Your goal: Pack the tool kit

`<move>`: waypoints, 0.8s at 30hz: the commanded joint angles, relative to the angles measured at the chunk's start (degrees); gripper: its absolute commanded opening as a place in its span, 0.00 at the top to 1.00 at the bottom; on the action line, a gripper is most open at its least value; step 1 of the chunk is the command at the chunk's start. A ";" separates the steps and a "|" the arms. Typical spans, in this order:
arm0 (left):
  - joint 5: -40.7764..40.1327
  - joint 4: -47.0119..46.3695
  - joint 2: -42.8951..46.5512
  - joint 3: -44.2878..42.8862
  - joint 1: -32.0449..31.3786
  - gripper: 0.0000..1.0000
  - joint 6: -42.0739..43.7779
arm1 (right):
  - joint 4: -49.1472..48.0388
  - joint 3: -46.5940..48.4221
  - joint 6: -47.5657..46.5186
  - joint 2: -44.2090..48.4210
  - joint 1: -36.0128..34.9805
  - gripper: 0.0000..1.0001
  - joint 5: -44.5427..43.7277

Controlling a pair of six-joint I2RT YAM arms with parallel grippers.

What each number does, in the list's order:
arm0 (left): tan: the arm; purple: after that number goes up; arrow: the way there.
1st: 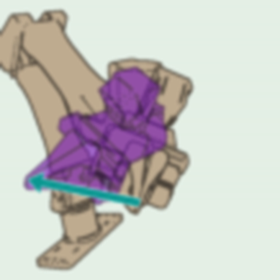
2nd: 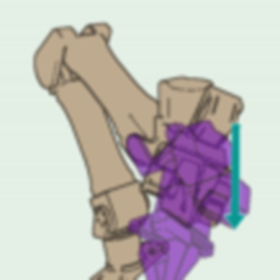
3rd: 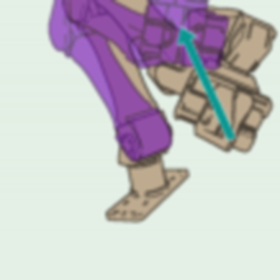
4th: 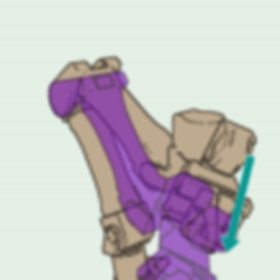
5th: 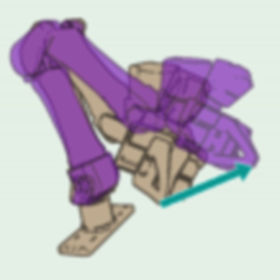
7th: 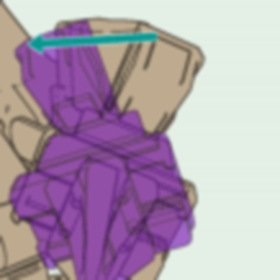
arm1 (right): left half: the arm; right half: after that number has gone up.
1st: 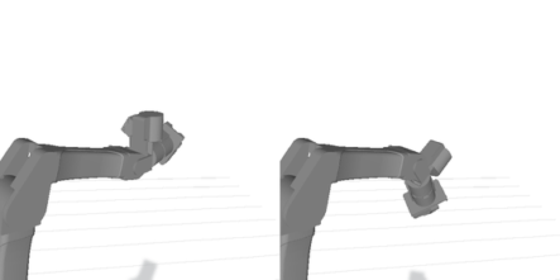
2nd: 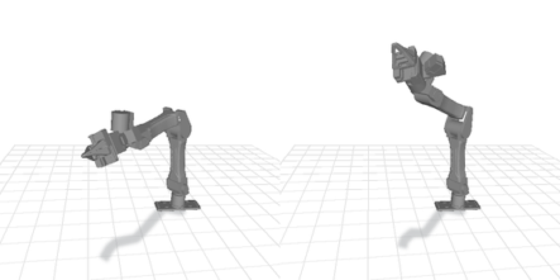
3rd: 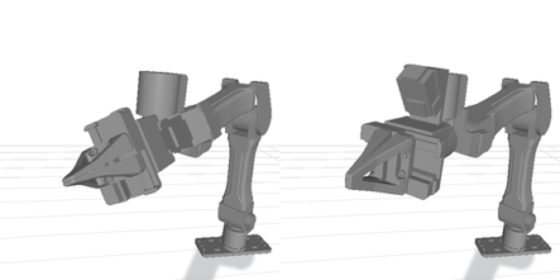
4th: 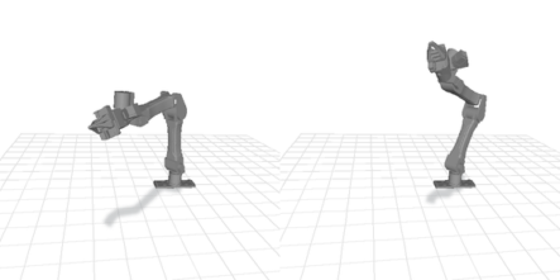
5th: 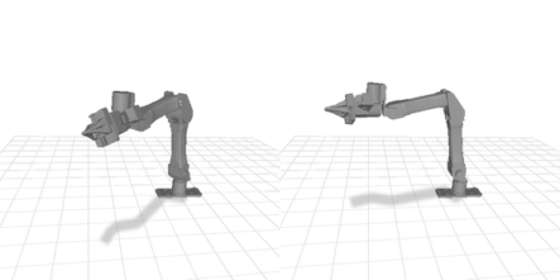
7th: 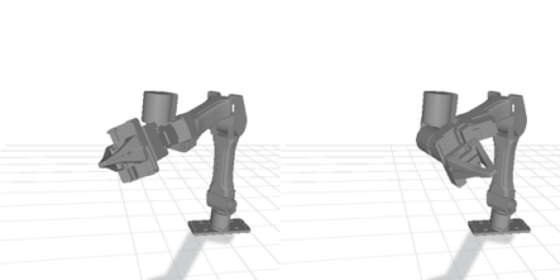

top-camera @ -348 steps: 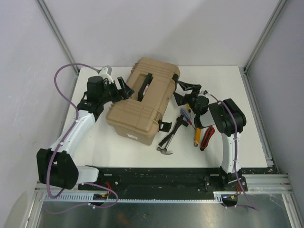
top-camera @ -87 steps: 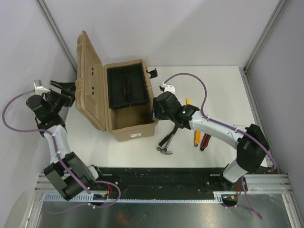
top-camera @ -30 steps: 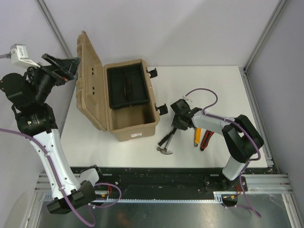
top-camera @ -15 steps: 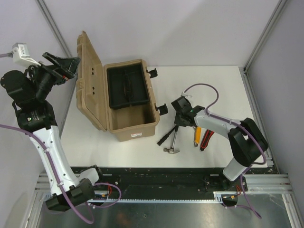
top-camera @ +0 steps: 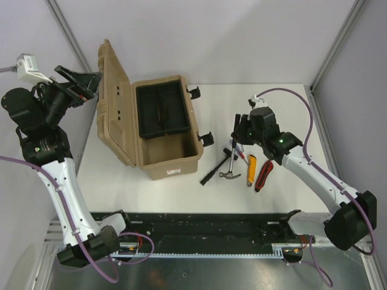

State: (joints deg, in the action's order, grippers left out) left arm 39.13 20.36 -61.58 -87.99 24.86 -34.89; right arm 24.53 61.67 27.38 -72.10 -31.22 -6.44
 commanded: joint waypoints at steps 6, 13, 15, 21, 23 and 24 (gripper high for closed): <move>-1.07 -0.62 -0.49 -2.74 -0.56 0.01 1.20 | -9.37 15.98 -2.87 -0.30 1.75 1.00 18.60; -1.65 -0.68 -1.31 -2.24 -1.02 0.01 2.12 | -18.25 31.25 -1.73 -14.18 -1.61 1.00 16.22; -1.93 -0.65 -1.43 -1.98 -1.30 0.01 2.29 | -19.87 36.22 -2.68 -19.43 -2.76 1.00 15.17; -2.40 -0.59 -1.08 -2.04 -1.96 0.01 2.52 | -20.54 51.50 -6.66 -34.47 -5.97 1.00 13.21; -2.44 -0.59 -0.95 -2.04 -2.04 0.01 2.48 | -20.52 55.17 -8.07 -38.61 -6.77 1.00 12.72; -2.46 -0.59 -0.80 -1.90 -2.16 0.01 2.47 | -20.55 56.83 -8.49 -40.56 -7.02 1.00 12.57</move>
State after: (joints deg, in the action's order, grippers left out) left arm 37.47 20.53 -63.33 -88.31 23.33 -33.95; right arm 7.66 110.65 21.91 -107.81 -36.80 7.57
